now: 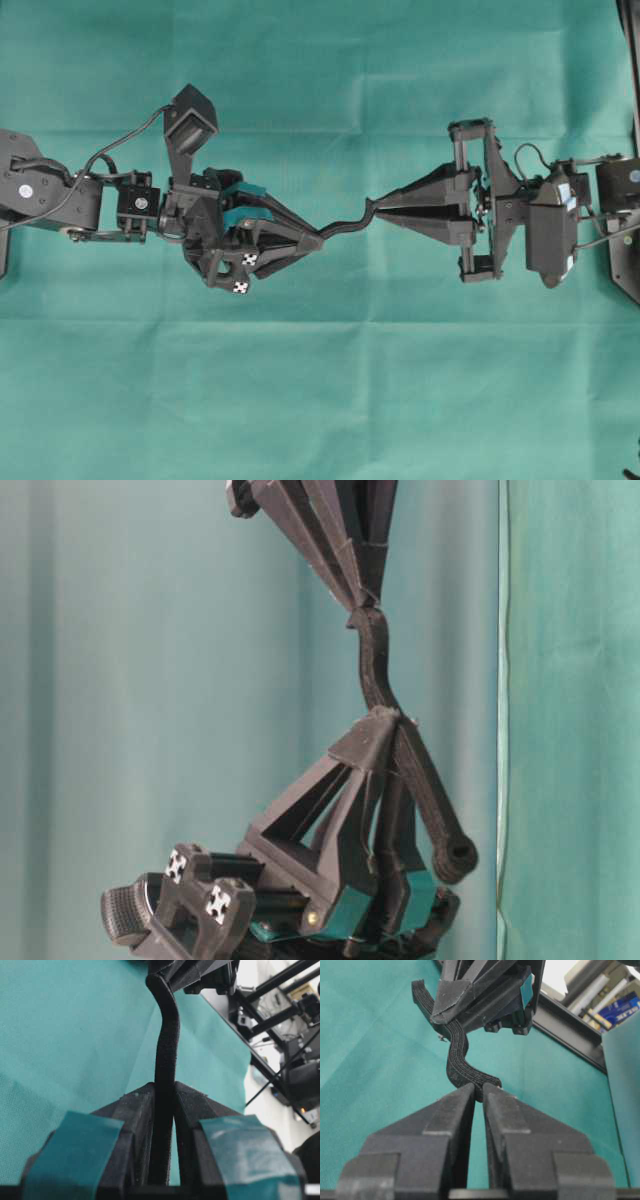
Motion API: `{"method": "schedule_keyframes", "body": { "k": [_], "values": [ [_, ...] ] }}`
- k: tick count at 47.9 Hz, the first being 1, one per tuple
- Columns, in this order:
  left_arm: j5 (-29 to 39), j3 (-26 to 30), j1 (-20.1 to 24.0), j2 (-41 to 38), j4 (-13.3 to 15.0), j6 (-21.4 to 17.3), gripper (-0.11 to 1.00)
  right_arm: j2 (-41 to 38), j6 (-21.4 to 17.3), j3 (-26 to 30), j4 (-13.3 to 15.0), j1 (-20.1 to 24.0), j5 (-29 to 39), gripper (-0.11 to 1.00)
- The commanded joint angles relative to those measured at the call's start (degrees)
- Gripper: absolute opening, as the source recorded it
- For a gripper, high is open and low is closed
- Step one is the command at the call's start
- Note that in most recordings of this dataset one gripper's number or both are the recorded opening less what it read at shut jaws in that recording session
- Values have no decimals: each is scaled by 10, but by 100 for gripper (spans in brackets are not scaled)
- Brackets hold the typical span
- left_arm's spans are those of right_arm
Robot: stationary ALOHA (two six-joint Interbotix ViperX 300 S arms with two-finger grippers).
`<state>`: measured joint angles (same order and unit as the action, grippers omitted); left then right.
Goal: Peel off the Velcro with your right arm.
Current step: 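Close the right gripper on the strip's free end, then pull the right gripper away from the left gripper to separate layers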
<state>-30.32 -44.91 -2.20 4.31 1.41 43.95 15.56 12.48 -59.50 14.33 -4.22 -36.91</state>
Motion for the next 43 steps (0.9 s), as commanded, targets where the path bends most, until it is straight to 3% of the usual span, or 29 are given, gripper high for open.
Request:
{"method": "schedule_keyframes", "body": {
  "k": [1,43],
  "values": [
    [-7,6,11,11,2,-2,10,4,-1,7,3,7,-2,-8],
    [-7,-11,36,21,1,-2,10,4,-1,0,4,24,-1,-9]
  ]
}}
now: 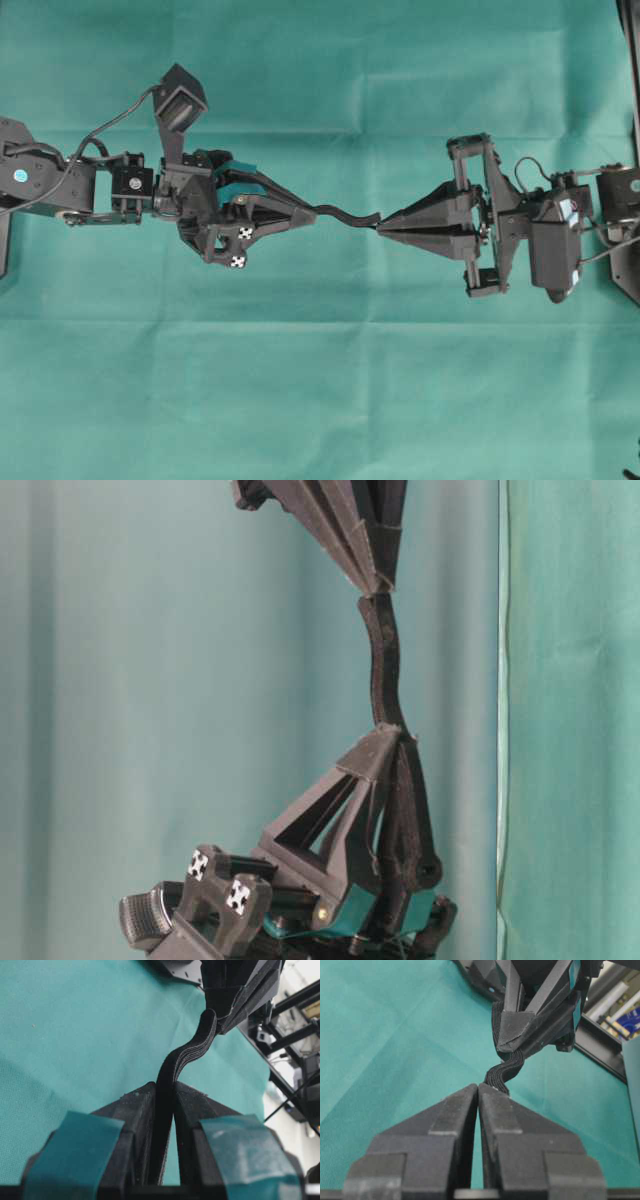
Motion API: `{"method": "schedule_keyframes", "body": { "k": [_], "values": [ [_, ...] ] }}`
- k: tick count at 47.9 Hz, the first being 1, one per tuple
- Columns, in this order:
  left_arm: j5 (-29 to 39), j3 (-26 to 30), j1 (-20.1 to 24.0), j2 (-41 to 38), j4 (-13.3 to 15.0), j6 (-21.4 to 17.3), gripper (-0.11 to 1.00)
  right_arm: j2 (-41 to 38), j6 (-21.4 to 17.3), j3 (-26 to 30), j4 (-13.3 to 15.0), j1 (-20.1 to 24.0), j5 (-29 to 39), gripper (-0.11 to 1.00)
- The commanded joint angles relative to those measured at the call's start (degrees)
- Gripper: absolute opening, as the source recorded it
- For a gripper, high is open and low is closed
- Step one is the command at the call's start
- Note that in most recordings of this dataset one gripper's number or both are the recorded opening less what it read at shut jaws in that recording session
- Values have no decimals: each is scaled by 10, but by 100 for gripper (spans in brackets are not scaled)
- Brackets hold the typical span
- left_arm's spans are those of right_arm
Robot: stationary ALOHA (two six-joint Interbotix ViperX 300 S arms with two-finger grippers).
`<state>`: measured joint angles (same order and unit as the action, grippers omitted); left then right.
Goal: Peel off the Velcro with your right arm.
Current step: 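Pull the right gripper away from the left gripper to separate layers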
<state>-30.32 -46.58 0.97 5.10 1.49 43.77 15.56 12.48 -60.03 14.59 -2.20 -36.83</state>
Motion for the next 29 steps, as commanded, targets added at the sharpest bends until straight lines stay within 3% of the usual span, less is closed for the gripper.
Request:
{"method": "schedule_keyframes", "body": {
  "k": [1,29],
  "values": [
    [-7,7,4,13,1,0,10,4,-1,5,0,4,-2,-9],
    [-22,11,4,11,0,-2,10,-25,-2,28,-3,4,-2,-9]
  ]
}}
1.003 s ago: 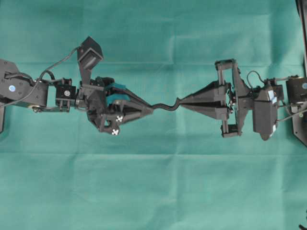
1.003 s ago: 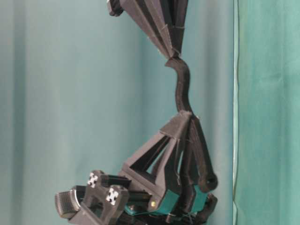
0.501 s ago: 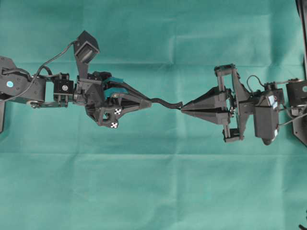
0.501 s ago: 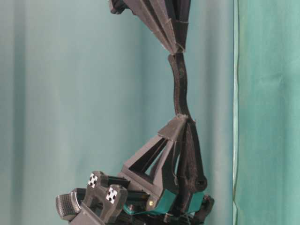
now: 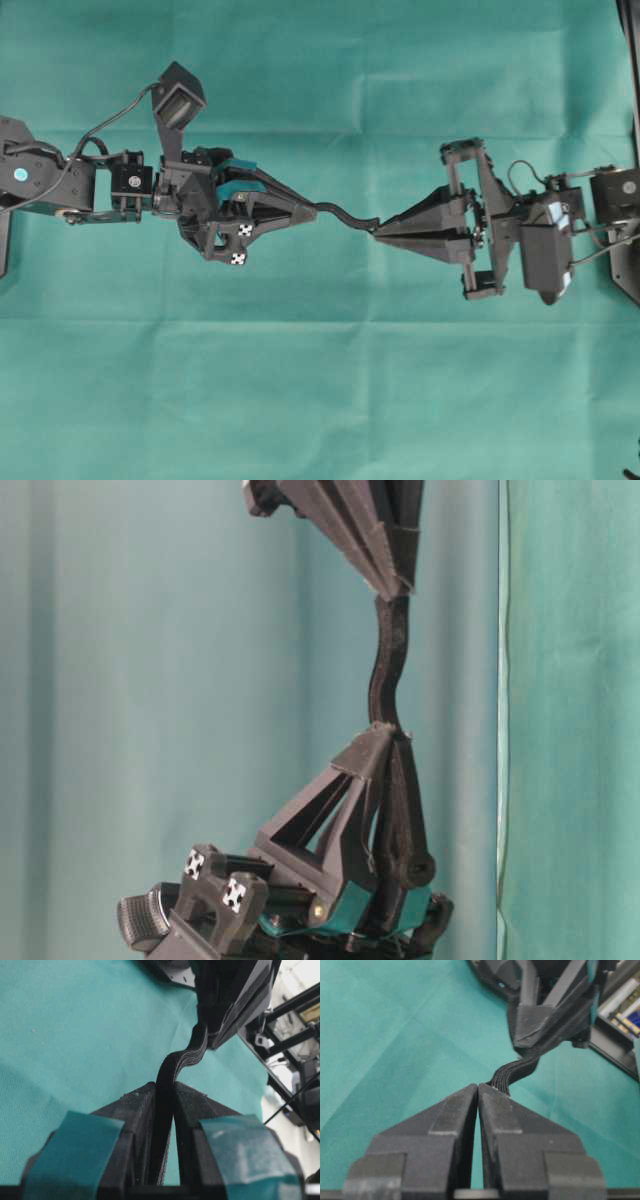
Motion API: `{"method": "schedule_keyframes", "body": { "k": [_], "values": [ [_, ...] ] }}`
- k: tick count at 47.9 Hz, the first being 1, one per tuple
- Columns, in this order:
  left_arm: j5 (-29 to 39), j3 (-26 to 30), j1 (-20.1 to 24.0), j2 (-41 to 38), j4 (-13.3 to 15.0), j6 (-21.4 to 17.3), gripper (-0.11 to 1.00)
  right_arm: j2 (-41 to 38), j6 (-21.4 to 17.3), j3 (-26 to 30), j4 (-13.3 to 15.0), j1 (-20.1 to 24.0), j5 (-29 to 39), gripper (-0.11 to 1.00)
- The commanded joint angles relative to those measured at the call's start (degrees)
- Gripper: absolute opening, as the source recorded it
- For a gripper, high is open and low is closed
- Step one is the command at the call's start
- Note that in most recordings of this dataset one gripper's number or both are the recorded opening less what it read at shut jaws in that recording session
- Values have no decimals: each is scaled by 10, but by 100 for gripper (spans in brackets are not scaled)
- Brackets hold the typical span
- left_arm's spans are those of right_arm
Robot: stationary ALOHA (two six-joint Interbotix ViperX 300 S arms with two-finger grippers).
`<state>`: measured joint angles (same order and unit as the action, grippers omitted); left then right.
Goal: Peel off the Velcro with your right arm.
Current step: 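Pull the right gripper away from the left gripper to separate layers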
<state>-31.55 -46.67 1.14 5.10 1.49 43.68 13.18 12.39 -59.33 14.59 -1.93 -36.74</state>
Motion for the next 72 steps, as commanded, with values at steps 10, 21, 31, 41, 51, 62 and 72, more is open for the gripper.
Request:
{"method": "schedule_keyframes", "body": {
  "k": [10,21,31,41,51,62,72],
  "values": [
    [-10,11,2,11,1,-1,10,-12,0,36,-3,-1,-4,-9],
    [-23,11,2,11,0,-2,10,-28,0,53,-4,-6,-3,-9],
    [-37,9,1,9,0,-3,10,-50,0,64,-13,-24,-3,-9],
    [-38,6,-1,9,-1,-10,10,-54,2,66,-30,-42,-3,-9],
    [-38,6,-2,8,-1,-20,10,-54,2,68,-32,-50,-5,-9],
    [-37,6,1,5,-1,-23,10,-54,2,79,-32,-51,-18,-9],
    [-38,5,4,6,-1,-25,10,-53,2,83,-32,-51,-33,-9]
  ]
}}
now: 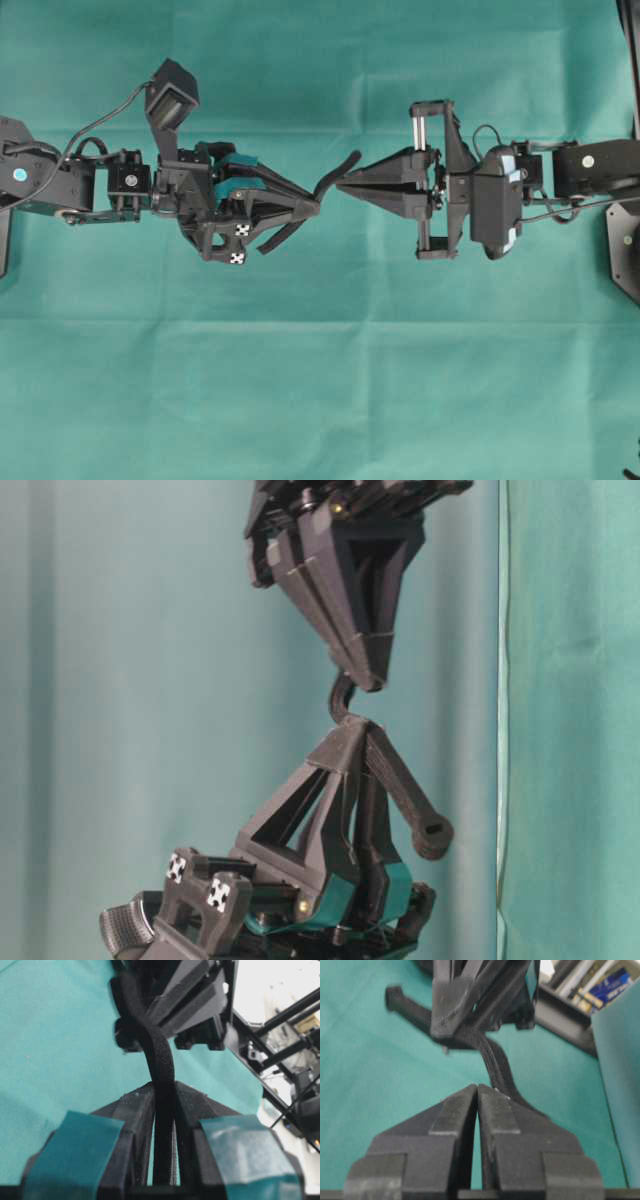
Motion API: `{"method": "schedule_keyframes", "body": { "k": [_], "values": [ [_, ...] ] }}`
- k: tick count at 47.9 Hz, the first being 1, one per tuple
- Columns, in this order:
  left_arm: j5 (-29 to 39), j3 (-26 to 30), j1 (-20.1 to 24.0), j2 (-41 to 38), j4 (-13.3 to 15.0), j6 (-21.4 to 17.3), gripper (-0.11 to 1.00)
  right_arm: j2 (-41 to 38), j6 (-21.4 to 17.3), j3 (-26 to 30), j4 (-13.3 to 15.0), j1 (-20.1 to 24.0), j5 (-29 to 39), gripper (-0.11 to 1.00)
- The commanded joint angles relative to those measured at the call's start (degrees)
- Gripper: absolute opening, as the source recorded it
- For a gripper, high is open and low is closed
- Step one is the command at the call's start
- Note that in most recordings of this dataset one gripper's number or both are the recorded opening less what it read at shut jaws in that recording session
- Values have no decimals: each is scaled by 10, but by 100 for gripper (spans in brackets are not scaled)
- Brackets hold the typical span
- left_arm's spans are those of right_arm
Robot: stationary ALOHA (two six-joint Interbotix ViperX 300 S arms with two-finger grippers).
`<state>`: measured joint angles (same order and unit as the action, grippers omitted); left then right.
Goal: Peel off the Velcro with your right arm.
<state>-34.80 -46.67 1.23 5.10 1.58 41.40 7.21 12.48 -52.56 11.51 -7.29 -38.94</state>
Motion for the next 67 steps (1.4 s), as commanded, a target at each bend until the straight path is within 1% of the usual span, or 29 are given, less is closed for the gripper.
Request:
{"method": "schedule_keyframes", "body": {
  "k": [1,12,32,45,67],
  "values": [
    [-4,6,3,5,-2,-2,10,7,1,15,-1,3,-13,-9],
    [-5,5,5,5,-2,-2,10,6,1,13,-1,6,-14,-9],
    [-5,10,13,5,-2,0,10,-9,1,18,7,40,-14,-9],
    [-4,11,13,5,-2,-1,10,-11,1,21,7,41,-14,-9],
    [-5,9,13,5,-2,-1,10,-49,2,58,7,52,-11,-9]
  ]
}}
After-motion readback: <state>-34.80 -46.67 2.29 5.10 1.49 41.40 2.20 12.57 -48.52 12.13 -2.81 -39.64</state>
